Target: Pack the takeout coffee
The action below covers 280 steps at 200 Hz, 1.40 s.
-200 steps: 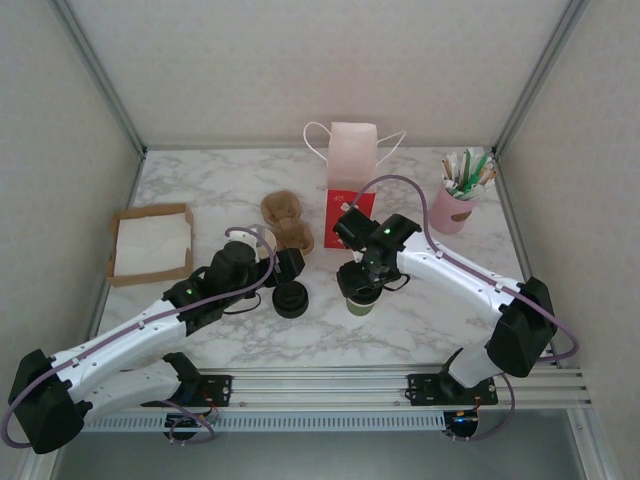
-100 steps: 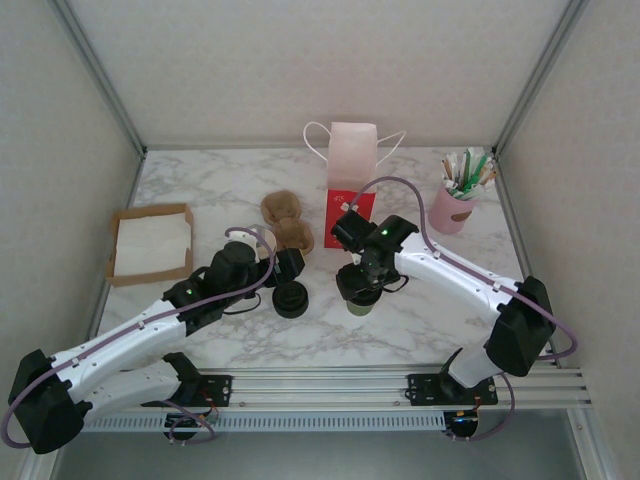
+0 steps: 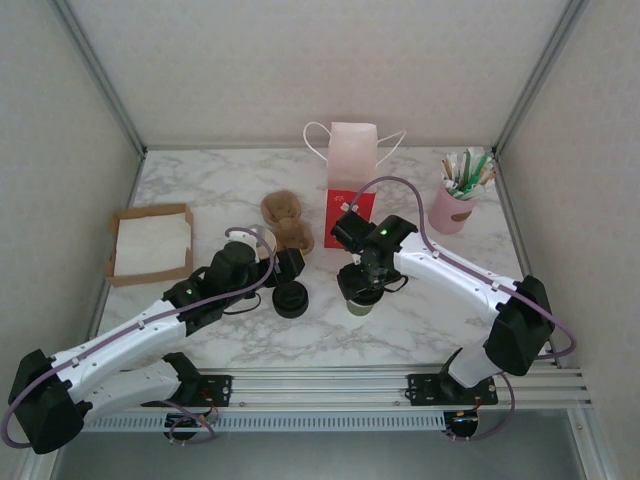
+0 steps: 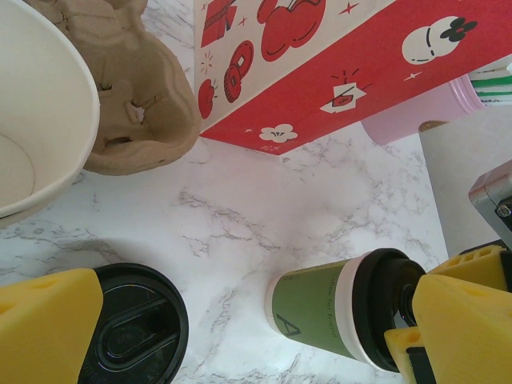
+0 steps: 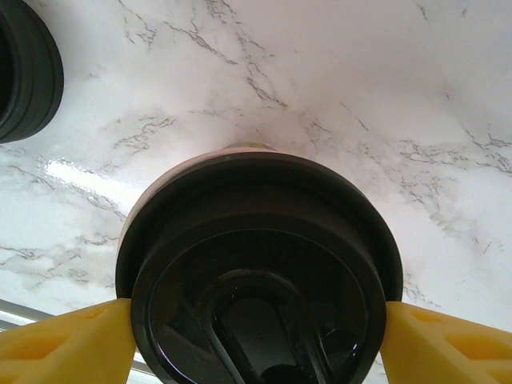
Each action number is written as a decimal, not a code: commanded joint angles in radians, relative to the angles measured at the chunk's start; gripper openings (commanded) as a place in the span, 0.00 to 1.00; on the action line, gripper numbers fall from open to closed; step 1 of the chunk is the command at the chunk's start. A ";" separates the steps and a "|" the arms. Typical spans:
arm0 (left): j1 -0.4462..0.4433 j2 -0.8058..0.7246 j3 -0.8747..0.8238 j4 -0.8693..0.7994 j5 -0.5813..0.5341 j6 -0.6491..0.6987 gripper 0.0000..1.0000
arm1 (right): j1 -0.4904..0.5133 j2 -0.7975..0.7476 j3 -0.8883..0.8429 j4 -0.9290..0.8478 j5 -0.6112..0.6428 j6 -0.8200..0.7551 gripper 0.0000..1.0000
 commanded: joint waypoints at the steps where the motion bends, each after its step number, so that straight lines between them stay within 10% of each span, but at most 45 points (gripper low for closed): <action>1: -0.006 -0.010 -0.006 0.016 -0.013 0.014 1.00 | 0.010 0.003 0.002 -0.013 -0.004 0.004 0.77; 280: -0.004 -0.009 -0.002 0.009 -0.013 0.018 1.00 | 0.003 0.023 -0.027 0.015 -0.007 0.007 0.78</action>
